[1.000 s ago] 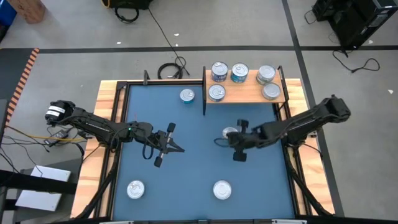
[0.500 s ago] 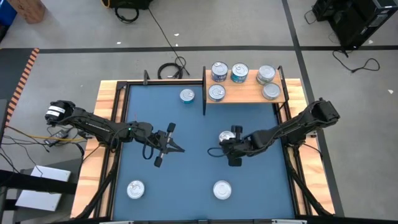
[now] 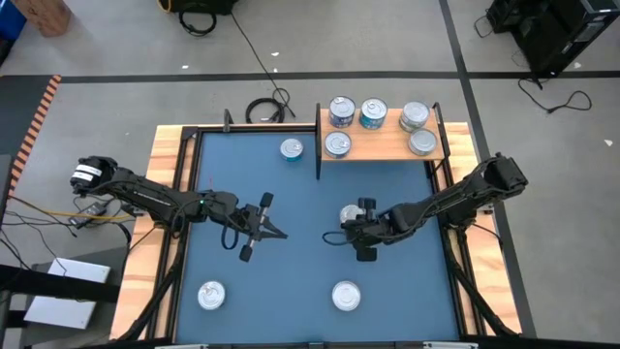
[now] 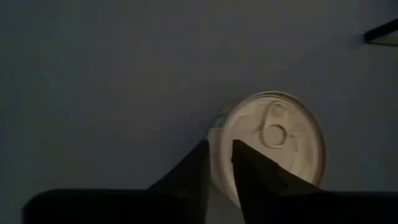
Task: Stack canned seafood by type on shelf
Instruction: Remove the front light blue tuna can from the shelf, then put the center light blue tuna can on the shelf and align it with the other light blue tuna cans
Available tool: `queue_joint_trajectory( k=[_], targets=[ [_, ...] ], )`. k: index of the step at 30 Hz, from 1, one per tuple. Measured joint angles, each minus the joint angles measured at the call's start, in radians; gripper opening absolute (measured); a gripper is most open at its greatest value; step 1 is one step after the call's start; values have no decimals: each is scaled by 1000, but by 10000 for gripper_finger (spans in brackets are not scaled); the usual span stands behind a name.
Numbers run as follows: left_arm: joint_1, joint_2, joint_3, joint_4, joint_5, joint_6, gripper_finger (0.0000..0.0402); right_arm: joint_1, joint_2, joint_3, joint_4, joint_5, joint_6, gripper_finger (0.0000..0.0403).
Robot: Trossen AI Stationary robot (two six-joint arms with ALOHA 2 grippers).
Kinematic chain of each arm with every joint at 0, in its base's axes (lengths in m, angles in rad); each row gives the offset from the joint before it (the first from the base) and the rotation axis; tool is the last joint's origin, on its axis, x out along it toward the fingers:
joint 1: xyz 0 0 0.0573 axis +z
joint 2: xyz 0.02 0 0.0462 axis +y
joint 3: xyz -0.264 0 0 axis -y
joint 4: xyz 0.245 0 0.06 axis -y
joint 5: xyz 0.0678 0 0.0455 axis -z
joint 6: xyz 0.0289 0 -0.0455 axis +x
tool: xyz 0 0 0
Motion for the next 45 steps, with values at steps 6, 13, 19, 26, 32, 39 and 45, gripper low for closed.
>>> queue_joint_trajectory(
  k=[6, 13, 19, 26, 32, 39, 45],
  targets=[
    [-1, 0, 0, -3, -5, 3, 2, 5, 5, 0, -32, -7, -73, 116],
    [-1, 0, 0, -12, -6, 3, 2, 8, 55, 0, -37, 27, -181, 119],
    [-1, 0, 0, -15, -20, 4, 2, 10, 148, 5, -7, 127, -226, 118],
    [-1, 0, 0, -16, -19, 4, 2, 11, 151, 4, -2, 140, -226, 35],
    [-1, 0, 0, -15, -19, 4, 2, 6, 117, 2, -3, 110, -248, 9],
    [-1, 0, 0, -15, -20, 4, 2, 8, 10, -3, -35, 55, -229, 2],
    [-1, 0, 0, -15, -22, 4, 2, 8, -81, -2, -40, 87, -222, 1]
  ],
)
